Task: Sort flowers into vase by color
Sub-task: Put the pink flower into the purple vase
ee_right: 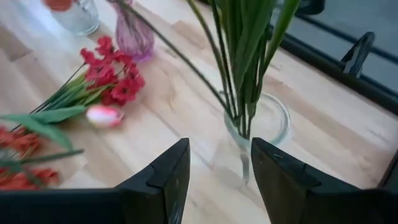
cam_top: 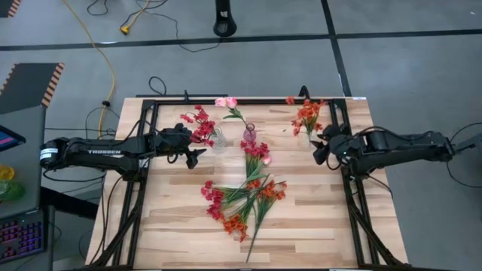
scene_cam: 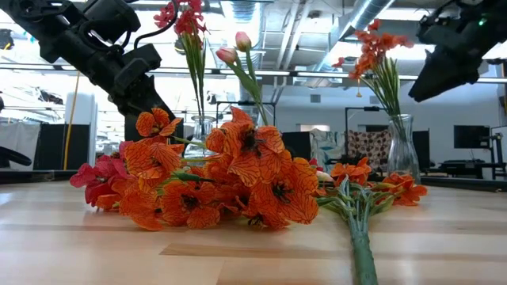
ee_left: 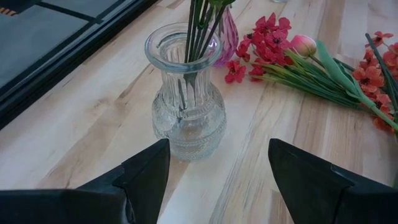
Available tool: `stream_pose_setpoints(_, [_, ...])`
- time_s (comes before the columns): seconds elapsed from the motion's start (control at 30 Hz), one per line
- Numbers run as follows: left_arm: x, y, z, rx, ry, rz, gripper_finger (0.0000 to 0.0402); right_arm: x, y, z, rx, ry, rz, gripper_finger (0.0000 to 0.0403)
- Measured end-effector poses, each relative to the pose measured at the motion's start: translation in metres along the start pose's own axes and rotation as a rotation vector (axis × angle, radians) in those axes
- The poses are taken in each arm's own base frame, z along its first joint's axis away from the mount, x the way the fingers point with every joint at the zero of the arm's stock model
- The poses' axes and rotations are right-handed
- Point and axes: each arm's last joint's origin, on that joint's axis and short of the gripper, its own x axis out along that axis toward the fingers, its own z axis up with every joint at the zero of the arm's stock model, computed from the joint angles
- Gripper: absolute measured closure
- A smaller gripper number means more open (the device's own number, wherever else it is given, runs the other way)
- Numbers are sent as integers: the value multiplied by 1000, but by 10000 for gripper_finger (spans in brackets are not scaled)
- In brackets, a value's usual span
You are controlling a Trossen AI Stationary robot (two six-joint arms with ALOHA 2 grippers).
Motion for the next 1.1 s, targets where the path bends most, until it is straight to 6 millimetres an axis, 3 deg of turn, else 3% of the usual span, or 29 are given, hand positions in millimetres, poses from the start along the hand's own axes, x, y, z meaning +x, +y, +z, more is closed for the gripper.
stream_pose_setpoints(0.17, [0,-4,0,-34,3,-45,143,-10,1,8,7,44,81,207])
stream_pose_setpoints(0.4, [-5,-26,2,-68,-36,-182,143,-18,3,14,23,80,186,207])
stream_pose_setpoints(0.73, [-22,-65,9,-58,-209,-301,143,-18,3,14,23,82,191,207])
stream_pose_setpoints(1.1, [-37,-89,11,-87,-327,-321,143,-18,4,15,27,77,195,207])
